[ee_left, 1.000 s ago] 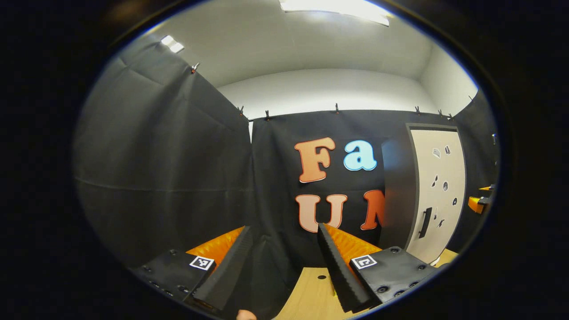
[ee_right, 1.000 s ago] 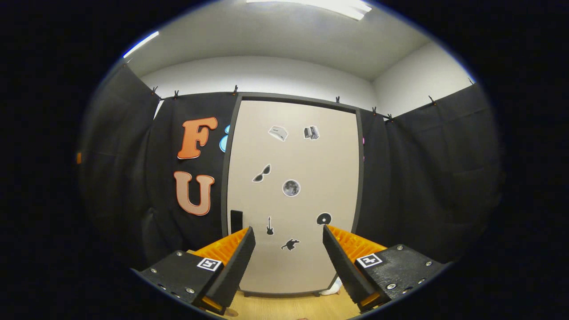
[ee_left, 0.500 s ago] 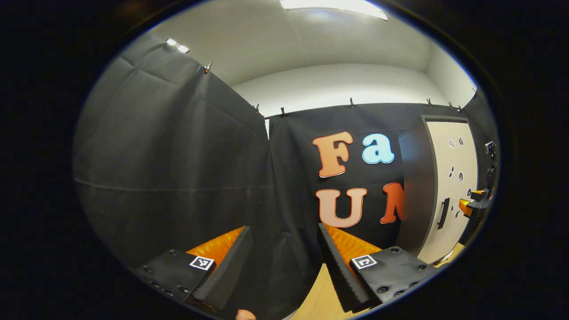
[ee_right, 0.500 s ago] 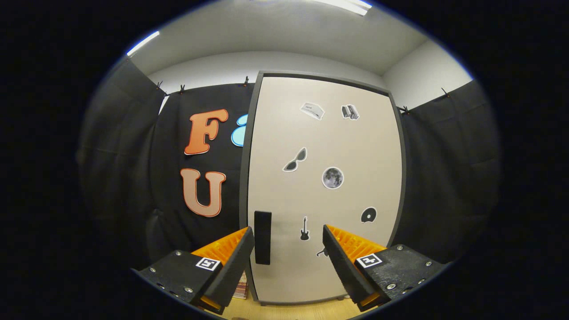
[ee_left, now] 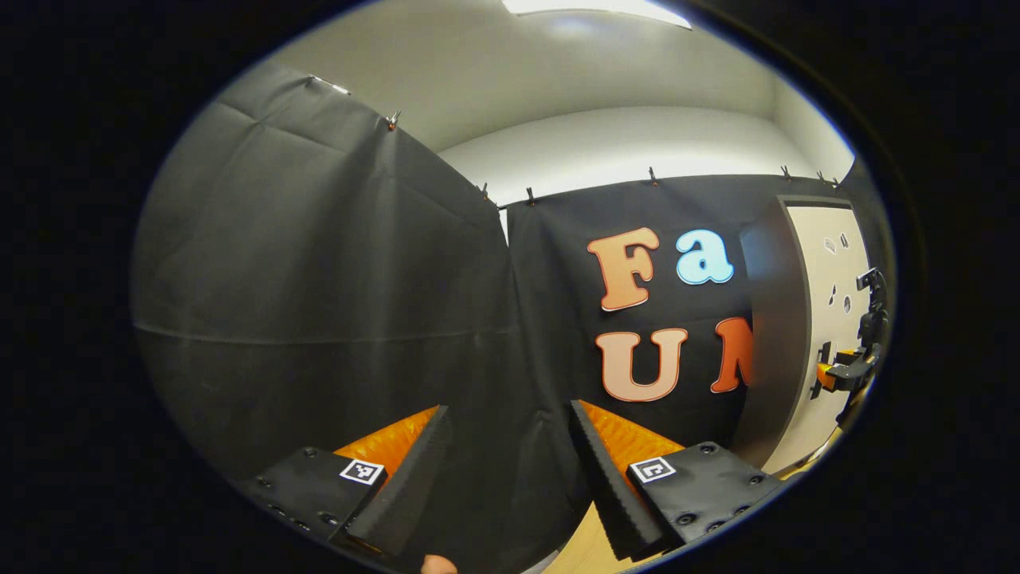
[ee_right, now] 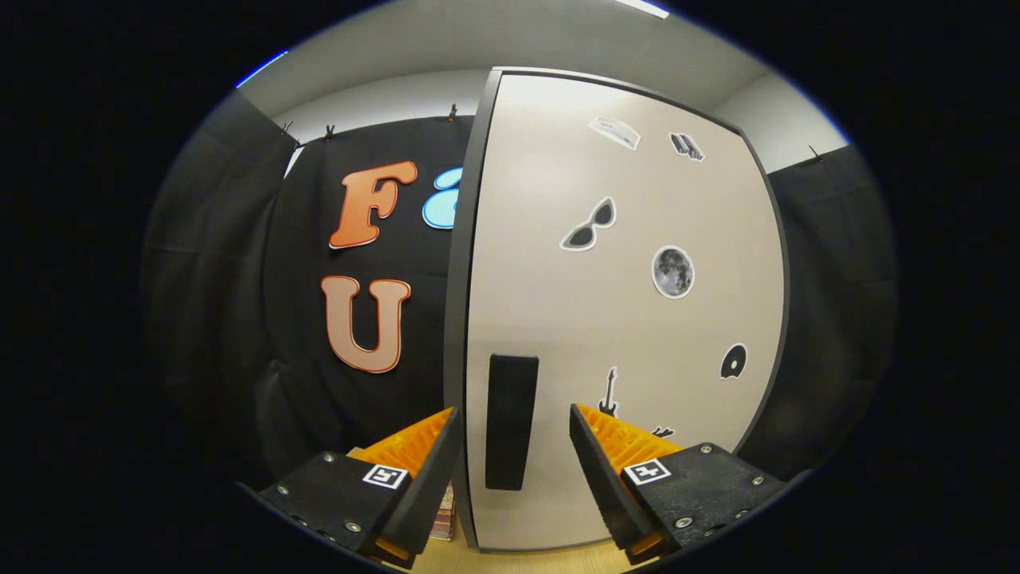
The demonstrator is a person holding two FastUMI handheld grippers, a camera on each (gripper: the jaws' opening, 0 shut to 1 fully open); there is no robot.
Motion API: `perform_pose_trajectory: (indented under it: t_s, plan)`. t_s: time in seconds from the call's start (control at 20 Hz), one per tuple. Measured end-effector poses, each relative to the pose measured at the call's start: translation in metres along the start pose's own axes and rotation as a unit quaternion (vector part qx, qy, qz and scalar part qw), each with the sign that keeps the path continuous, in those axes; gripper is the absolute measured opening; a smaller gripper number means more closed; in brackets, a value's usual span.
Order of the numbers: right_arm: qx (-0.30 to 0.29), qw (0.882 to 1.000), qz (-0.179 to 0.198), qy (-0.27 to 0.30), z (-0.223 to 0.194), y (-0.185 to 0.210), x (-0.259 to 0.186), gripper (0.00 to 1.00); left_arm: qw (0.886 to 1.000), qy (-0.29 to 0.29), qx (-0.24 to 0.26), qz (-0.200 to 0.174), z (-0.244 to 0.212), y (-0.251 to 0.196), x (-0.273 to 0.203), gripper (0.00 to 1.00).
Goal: Open the cabinet door with the right hand, grasp the bottle in the cabinet with the left hand and place it on the coaster, then close the cabinet door with the right hand.
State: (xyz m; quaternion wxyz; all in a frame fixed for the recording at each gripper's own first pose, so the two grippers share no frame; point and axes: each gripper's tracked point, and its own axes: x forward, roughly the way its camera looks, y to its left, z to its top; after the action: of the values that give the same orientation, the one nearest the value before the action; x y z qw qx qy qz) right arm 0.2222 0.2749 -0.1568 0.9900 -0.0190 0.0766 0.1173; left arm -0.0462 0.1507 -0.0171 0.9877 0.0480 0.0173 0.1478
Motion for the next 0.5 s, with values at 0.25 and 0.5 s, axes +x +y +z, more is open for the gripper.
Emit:
perform_pose_trajectory:
  t_s: [0.25, 0.5]
  plan:
    - [0.018, 1.000, -0.002, 0.022, -0.011, -0.002, 0.022, 0.60, 1.000, -0.005, -0.002, 0.014, 0.000, 0.013, -0.004, 0.94]
    - [0.029, 0.999, 0.007, 0.030, -0.017, 0.001, 0.025, 0.37, 1.000, -0.004, -0.005, 0.014, 0.000, 0.016, -0.009, 0.94]
